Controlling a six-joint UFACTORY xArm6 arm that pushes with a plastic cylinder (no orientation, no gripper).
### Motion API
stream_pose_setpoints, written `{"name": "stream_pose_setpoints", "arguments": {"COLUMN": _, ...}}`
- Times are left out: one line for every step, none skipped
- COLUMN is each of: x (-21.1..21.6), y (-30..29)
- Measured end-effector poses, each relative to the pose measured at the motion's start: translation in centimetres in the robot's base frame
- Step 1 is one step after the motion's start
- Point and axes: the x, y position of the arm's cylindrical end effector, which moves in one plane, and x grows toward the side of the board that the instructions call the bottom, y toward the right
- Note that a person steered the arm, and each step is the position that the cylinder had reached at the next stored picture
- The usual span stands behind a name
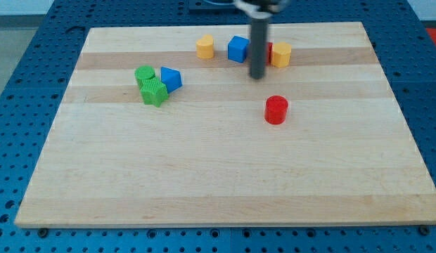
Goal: Push the blue cube slightly down
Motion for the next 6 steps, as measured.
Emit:
{"name": "stream_pose_setpoints", "arguments": {"x": -2.1, "y": 9.2}}
{"name": "stream_pose_setpoints", "arguments": {"x": -8.1, "y": 13.2}}
{"name": "stream_pose_setpoints", "arguments": {"x": -14.9, "y": 11.1}}
{"name": "stream_pose_setpoints", "arguments": {"x": -14.8, "y": 5.9}}
{"name": "stream_pose_setpoints", "arguments": {"x": -12.5, "y": -2.9}}
{"name": "stream_pose_setpoints", "arguments": {"x": -8.7, "y": -8.5}}
